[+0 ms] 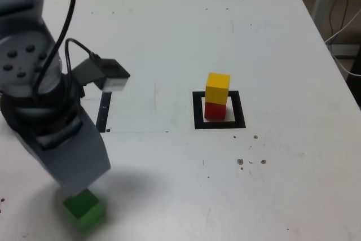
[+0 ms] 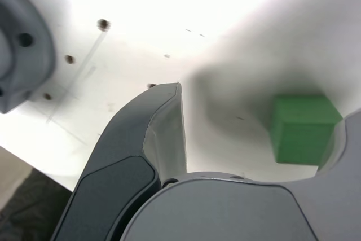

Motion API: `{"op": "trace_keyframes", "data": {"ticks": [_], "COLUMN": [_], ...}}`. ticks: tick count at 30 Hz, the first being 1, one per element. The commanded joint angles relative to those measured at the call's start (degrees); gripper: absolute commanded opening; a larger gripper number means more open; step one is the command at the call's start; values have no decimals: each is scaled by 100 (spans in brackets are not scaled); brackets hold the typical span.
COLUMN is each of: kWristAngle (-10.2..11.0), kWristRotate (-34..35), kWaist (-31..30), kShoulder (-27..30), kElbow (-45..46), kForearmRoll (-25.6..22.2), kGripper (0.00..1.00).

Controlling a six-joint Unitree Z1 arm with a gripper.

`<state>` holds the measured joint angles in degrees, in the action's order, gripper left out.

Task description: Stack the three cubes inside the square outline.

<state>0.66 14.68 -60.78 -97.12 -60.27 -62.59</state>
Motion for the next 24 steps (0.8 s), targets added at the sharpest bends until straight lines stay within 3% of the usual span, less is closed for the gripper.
{"op": "trace_keyframes", "data": {"ticks": [1, 9, 24], "kWristAngle": [-23, -189, -258], "kWristRotate": [-9, -8, -1], "kWaist": [-76, -190, -183], "kShoulder": [-86, -406, -955], "kElbow": [-121, -521, -649], "kForearmRoll": [60, 59, 385], "kGripper": [90, 90, 77]}}
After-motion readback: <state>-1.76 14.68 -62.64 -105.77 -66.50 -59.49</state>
